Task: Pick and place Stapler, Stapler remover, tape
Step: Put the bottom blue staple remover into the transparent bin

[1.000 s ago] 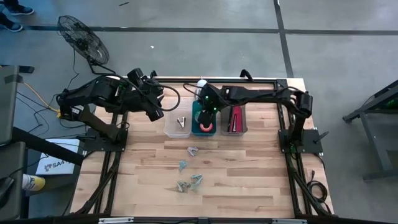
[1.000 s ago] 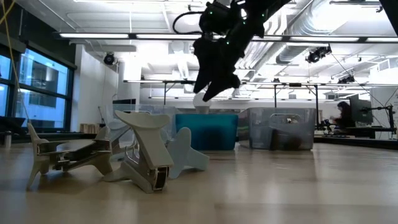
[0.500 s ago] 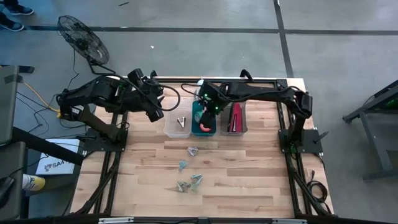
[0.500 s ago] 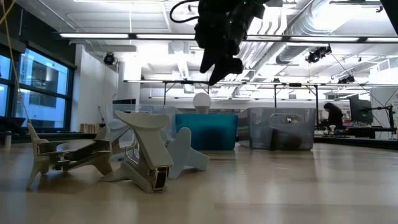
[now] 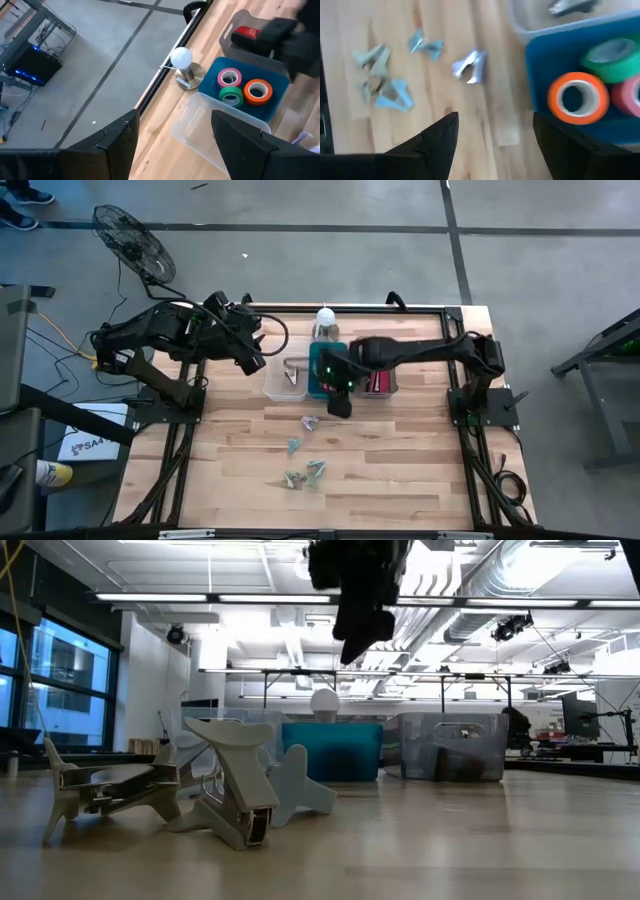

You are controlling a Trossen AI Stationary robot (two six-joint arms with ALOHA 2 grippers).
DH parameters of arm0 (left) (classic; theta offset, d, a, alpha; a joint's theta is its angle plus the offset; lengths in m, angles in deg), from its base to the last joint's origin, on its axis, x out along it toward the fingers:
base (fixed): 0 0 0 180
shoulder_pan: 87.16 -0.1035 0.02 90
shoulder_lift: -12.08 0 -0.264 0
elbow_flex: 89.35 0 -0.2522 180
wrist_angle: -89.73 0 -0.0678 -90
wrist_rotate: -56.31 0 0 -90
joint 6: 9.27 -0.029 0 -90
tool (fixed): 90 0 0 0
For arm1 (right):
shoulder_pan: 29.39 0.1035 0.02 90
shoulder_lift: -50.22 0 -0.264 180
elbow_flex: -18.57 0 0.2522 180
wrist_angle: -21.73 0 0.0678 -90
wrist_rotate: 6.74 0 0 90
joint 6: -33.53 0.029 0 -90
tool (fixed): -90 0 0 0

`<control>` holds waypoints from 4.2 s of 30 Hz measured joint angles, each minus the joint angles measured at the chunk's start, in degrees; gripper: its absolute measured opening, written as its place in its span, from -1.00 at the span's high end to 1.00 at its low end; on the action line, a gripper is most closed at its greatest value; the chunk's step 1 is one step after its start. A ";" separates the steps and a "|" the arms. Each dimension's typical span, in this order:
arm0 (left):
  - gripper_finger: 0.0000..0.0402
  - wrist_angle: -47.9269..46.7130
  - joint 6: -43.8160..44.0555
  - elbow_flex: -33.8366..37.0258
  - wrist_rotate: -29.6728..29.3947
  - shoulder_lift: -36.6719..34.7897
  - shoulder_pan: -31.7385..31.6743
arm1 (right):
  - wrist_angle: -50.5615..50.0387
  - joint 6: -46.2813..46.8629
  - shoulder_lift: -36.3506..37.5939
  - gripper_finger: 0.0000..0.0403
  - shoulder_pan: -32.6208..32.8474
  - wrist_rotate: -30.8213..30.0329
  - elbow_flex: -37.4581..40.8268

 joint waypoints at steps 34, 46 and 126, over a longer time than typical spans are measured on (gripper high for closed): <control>-0.21 3.61 8.01 19.02 23.73 0.00 0.65 | 55.92 -12.12 -0.16 -0.23 25.20 -16.13 33.73; -0.21 14.08 12.16 30.13 30.82 0.02 3.15 | 64.99 -17.46 -5.43 -0.23 25.09 -14.53 33.67; -0.21 57.62 -12.43 30.95 33.91 0.00 3.02 | 47.84 4.56 27.74 0.63 18.64 -30.45 33.64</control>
